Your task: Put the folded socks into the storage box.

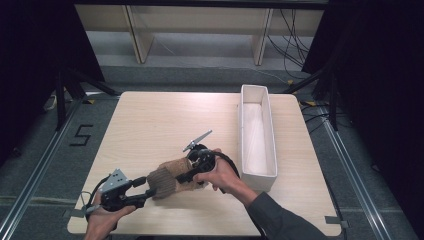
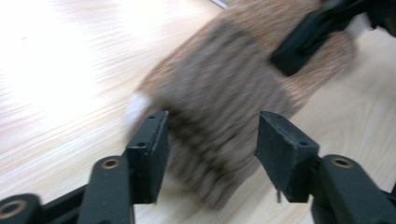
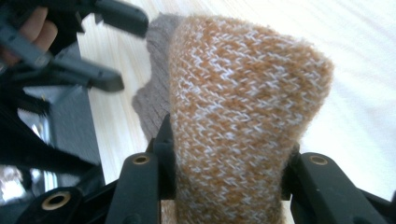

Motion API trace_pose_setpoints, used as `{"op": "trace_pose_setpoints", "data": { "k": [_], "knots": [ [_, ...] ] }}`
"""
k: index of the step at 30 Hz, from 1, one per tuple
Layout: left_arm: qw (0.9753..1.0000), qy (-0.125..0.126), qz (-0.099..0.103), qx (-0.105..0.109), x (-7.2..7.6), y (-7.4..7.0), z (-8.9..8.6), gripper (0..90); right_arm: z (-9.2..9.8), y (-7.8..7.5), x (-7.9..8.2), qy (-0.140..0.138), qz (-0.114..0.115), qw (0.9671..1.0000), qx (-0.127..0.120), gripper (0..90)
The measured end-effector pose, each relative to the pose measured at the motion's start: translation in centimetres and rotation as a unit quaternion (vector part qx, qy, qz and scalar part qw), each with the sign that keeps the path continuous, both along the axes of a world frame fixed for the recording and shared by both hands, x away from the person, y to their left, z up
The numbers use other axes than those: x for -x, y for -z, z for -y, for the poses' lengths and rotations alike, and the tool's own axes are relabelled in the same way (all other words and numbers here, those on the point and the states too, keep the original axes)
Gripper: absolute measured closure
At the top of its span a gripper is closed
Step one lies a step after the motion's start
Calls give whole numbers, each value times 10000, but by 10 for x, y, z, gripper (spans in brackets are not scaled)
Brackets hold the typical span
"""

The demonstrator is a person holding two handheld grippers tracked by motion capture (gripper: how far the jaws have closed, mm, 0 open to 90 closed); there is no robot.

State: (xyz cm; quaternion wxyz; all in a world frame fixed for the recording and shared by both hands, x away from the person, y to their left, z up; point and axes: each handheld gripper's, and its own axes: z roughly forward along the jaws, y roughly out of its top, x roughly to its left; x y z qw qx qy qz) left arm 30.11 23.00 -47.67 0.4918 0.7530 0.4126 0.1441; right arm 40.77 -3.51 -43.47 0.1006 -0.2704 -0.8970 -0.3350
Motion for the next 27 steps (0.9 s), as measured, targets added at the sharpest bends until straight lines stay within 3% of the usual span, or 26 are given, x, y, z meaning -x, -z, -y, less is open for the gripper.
{"op": "trace_pose_setpoints", "data": {
  "k": [5,6,10,14,22,25,26,27],
  "knots": [
    [9995,13,-314,-25,-1,9,-10,333,9,-39,-4,-280,410,9978,449,585],
    [9990,-4,-448,-50,-1,11,-9,319,11,-45,-5,-302,449,9974,471,585],
    [9974,218,-681,-123,-1,17,-7,254,24,-75,-7,-256,501,9961,675,585],
    [9956,261,-872,-216,0,21,-4,187,41,-99,-9,-221,630,9935,920,585],
    [9933,347,-996,-462,0,26,-4,193,83,-133,-19,192,784,9913,1039,584],
    [9937,357,-887,-582,-1,25,-5,223,98,-143,-21,386,931,9895,1040,583],
    [9937,378,-875,-584,-2,25,-7,224,102,-146,-22,430,945,9891,1047,584],
    [9950,254,-858,-440,-1,26,-5,224,108,-150,-22,478,949,9889,1035,584]
  ]
}}
